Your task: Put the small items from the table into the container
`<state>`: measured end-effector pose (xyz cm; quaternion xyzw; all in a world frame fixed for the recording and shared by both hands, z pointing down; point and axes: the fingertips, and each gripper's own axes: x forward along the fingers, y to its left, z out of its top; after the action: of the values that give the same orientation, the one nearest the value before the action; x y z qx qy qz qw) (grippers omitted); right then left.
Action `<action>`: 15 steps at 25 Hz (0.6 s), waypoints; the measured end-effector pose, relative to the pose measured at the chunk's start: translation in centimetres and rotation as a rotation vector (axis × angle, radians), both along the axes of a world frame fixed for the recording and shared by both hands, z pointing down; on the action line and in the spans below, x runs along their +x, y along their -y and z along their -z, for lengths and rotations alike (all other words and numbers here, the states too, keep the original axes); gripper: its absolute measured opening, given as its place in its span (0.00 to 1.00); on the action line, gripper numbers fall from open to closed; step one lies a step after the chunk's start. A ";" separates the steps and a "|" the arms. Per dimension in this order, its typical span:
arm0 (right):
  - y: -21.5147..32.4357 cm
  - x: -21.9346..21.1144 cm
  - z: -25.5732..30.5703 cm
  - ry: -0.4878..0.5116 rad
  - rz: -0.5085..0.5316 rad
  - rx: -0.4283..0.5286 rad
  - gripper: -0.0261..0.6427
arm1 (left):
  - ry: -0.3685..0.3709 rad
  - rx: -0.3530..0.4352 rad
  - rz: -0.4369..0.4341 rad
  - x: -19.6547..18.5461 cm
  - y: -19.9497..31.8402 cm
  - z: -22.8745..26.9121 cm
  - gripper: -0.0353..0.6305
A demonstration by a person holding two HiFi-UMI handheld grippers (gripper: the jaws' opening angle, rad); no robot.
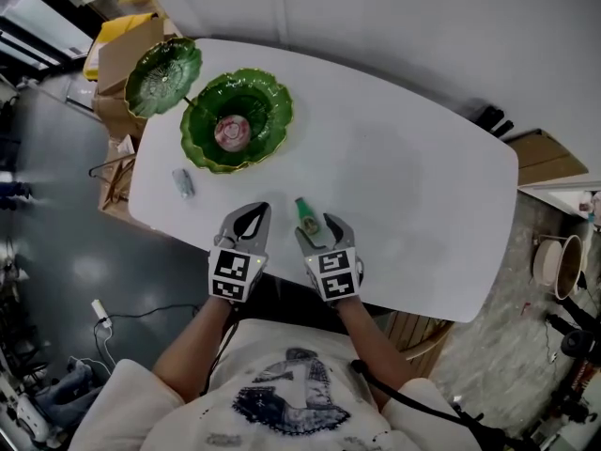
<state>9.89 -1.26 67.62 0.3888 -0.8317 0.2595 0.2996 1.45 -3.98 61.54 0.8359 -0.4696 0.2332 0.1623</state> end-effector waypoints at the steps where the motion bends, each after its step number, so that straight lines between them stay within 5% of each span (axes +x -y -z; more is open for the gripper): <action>1: 0.0 0.0 -0.3 -0.002 0.001 -0.005 0.45 | -0.001 -0.002 -0.001 0.1 0.0 -0.1 0.04; 15: 0.1 -1.0 -3.1 -0.066 0.043 -0.038 0.39 | 0.009 -0.032 0.006 -0.6 -0.4 -1.4 0.04</action>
<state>8.90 -1.31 70.74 0.3735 -0.8244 0.2557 0.3398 0.86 -3.58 62.89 0.8306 -0.4693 0.2440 0.1742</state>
